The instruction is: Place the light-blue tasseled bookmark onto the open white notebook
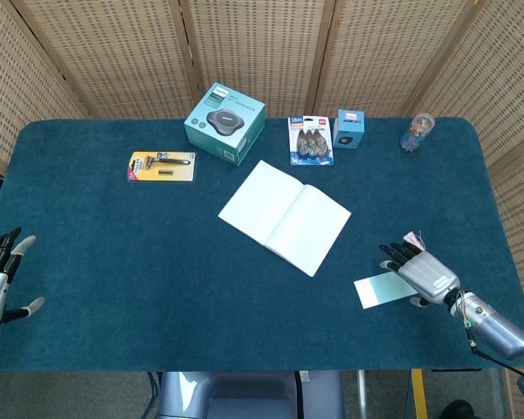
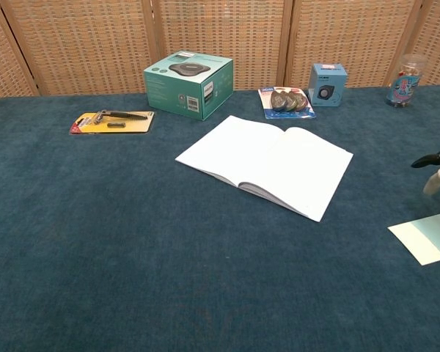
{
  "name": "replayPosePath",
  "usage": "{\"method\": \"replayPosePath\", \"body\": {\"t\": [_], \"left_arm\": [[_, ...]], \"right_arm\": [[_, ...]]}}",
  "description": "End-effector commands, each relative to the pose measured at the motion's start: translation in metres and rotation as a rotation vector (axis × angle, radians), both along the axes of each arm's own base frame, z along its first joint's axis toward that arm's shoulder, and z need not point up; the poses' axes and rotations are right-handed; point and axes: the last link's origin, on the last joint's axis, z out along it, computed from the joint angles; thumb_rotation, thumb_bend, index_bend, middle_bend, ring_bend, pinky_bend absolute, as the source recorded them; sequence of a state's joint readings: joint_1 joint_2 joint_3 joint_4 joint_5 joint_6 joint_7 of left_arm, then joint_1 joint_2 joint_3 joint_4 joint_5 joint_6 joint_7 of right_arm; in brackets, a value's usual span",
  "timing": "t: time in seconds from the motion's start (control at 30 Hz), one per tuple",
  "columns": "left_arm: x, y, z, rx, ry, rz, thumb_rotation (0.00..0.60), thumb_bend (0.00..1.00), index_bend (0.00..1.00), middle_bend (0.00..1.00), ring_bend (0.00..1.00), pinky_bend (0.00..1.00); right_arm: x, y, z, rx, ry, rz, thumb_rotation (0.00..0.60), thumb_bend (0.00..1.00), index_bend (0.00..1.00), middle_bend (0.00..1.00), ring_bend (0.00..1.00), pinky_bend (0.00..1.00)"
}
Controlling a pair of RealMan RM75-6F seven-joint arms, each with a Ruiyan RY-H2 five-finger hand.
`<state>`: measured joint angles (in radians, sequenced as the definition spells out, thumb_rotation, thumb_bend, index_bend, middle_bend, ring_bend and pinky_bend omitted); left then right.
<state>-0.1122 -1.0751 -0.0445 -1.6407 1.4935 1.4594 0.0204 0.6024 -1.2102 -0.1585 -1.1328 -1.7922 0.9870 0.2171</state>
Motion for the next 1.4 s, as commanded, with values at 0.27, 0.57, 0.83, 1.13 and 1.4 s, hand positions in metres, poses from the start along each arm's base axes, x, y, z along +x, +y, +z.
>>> {"method": "replayPosePath", "body": {"t": [0.27, 0.57, 0.83, 1.13, 1.4], "left_arm": [[-0.001, 0.002, -0.001, -0.008, 0.005, 0.006, 0.600, 0.00, 0.00, 0.00, 0.00, 0.00], [0.000, 0.001, -0.001, -0.007, 0.004, 0.001, 0.600, 0.00, 0.00, 0.00, 0.00, 0.00], [0.000, 0.000, -0.001, -0.009, 0.002, -0.001, 0.600, 0.00, 0.00, 0.00, 0.00, 0.00], [0.000, 0.000, -0.002, -0.011, 0.003, -0.002, 0.600, 0.00, 0.00, 0.00, 0.00, 0.00], [0.000, -0.001, -0.002, -0.010, 0.004, -0.002, 0.600, 0.00, 0.00, 0.00, 0.00, 0.00]], "right_arm": [[0.003, -0.002, -0.017, 0.013, 0.013, 0.039, 0.600, 0.00, 0.23, 0.00, 0.00, 0.11], [0.004, -0.002, -0.028, 0.017, 0.031, 0.060, 0.600, 0.00, 0.24, 0.00, 0.00, 0.11], [0.004, -0.001, -0.038, 0.019, 0.043, 0.071, 0.600, 0.00, 0.24, 0.00, 0.00, 0.11], [-0.001, 0.001, -0.041, 0.018, 0.056, 0.084, 0.600, 0.00, 0.24, 0.00, 0.00, 0.11], [-0.002, 0.004, -0.045, 0.007, 0.058, 0.126, 0.600, 0.00, 0.24, 0.00, 0.00, 0.11]]}}
